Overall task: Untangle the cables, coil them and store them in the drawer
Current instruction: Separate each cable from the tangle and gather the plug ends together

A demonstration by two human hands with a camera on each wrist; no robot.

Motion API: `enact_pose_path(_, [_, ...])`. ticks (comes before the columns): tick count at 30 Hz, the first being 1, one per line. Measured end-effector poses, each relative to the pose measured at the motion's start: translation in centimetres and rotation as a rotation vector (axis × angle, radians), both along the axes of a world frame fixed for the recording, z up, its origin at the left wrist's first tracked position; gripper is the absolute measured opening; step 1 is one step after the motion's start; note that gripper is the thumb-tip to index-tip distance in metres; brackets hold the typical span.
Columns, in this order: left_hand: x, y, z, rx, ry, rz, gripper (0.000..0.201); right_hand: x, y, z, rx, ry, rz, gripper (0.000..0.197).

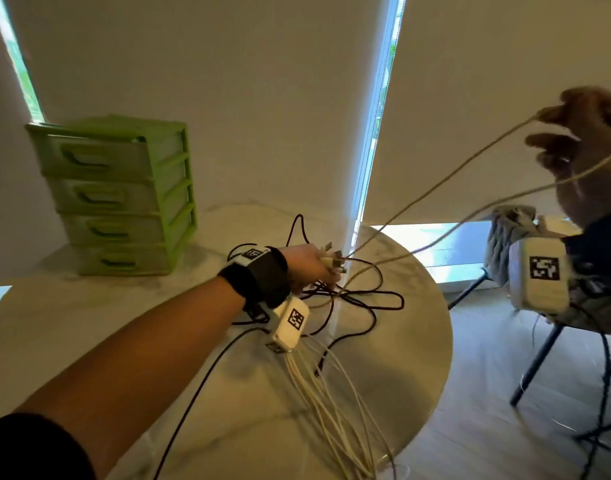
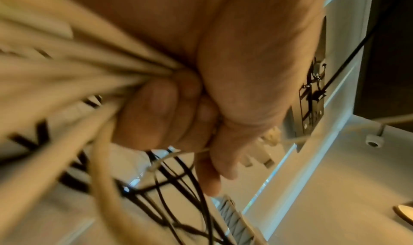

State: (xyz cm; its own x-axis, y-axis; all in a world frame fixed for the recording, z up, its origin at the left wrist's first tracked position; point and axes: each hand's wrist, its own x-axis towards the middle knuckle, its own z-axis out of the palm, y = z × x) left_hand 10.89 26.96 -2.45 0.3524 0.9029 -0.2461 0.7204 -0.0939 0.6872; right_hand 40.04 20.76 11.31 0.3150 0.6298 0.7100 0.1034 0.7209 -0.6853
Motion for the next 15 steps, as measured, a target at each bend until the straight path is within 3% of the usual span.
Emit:
enact_pose_path(2, [-1.3,0.6,0.3,0.018,-0.074,0.067,0.014,1.6,0.6,-1.4,-0.055,-0.012,-0.062,0.011])
enact_pose_path(4, [-2.3,1.0,0.7,0.064,-0.23,0.164,0.016,3.7,1.7,-3.5,-0.21,-0.203,-0.04,0.016])
enact_pose_path(5, [-2.7,1.1,1.1,0.1,-0.323,0.209,0.017,4.5,2.4,-4.9,-0.324,-0.407,-0.038,0.029])
enact_pose_path(7, [-2.8,0.7,1.9,0.198,-0.487,0.287,0.019,5.0,3.4,-7.5,-0.639,-1.025,-0.197,0.05])
enact_pose_path(8, [-2.6,0.5,2.5,0.274,-0.534,0.323,0.019,4.8,3.3,-8.2,-0.825,-1.265,-0.296,0.05])
enact_pose_path(9, [-2.4,0.3,3.1,0.365,-0.554,0.354,0.018,4.1,2.9,-8.2,-0.923,-1.384,-0.357,0.041])
enact_pose_path(10, [-2.3,0.3,3.7,0.459,-0.551,0.373,0.017,3.6,2.6,-8.0,-0.924,-1.399,-0.389,0.035])
enact_pose_path(13, [-1.9,-0.3,5.7,0.629,-0.473,0.293,0.013,2.2,2.0,-5.8,-0.676,-1.297,-0.549,0.061])
enact_pose_path(15, [-1.0,-0.9,6.8,0.665,-0.347,0.176,0.012,0.9,1.2,-3.9,-0.449,-1.163,-0.628,0.054])
